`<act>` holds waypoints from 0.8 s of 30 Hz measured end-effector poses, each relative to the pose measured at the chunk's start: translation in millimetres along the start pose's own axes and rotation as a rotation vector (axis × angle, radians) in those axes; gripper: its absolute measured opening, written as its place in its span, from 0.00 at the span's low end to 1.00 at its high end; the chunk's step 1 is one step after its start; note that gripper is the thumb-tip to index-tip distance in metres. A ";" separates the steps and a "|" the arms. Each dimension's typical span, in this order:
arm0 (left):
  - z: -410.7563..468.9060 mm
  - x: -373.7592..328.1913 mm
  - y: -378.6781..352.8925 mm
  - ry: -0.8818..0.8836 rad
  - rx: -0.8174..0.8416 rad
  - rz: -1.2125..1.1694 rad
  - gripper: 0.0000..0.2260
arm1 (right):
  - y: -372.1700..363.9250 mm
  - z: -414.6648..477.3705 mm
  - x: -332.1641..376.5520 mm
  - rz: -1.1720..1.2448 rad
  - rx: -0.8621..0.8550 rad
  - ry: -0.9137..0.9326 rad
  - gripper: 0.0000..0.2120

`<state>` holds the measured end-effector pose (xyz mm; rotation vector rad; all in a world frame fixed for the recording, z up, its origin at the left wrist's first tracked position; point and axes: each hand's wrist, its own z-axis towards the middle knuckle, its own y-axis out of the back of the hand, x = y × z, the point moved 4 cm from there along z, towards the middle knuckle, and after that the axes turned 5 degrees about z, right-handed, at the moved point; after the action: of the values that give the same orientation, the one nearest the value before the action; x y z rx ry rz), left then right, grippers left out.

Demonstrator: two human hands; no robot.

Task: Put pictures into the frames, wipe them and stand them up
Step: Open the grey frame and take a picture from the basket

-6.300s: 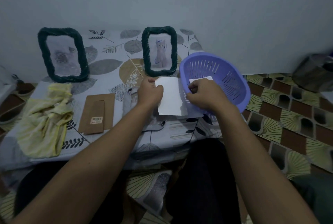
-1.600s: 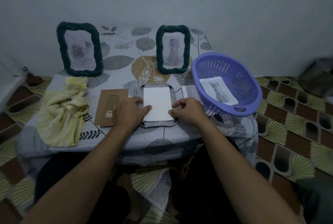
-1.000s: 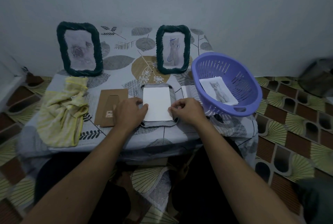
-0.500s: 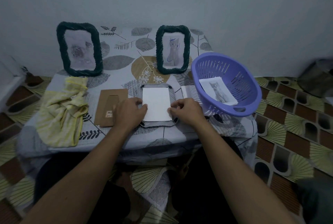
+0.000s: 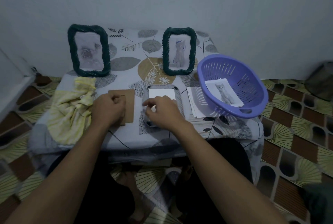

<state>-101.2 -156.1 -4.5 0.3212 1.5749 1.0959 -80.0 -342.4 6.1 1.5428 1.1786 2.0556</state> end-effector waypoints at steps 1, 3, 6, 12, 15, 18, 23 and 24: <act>2.0 9.2 2.2 0.035 0.031 0.027 0.20 | -7.2 0.8 7.1 -0.052 0.038 0.026 0.15; 3.0 24.7 7.2 0.066 0.072 0.083 0.21 | -21.5 2.0 18.0 -0.207 0.115 0.068 0.18; 0.0 39.9 8.6 0.051 0.092 0.142 0.16 | -38.0 4.4 25.1 -0.358 0.165 0.057 0.20; -5.0 45.7 8.3 0.026 0.078 0.137 0.16 | -52.6 9.2 28.4 -0.375 0.182 0.013 0.21; -2.6 50.5 5.4 0.082 0.089 0.082 0.15 | -53.7 9.7 29.3 -0.361 0.196 0.022 0.20; -1.8 48.6 8.6 0.144 0.073 -0.017 0.14 | -52.3 10.6 30.2 -0.365 0.202 0.029 0.20; -4.8 30.7 15.6 0.174 0.056 -0.229 0.13 | -49.0 14.0 29.2 -0.331 0.165 0.000 0.21; -4.1 27.8 17.2 0.159 0.039 -0.253 0.13 | -48.1 13.2 28.1 -0.309 0.155 -0.015 0.20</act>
<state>-119.8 -129.3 -8.8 0.0575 1.7264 0.9127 -89.0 -288.6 -11.3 1.3371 1.4962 1.7846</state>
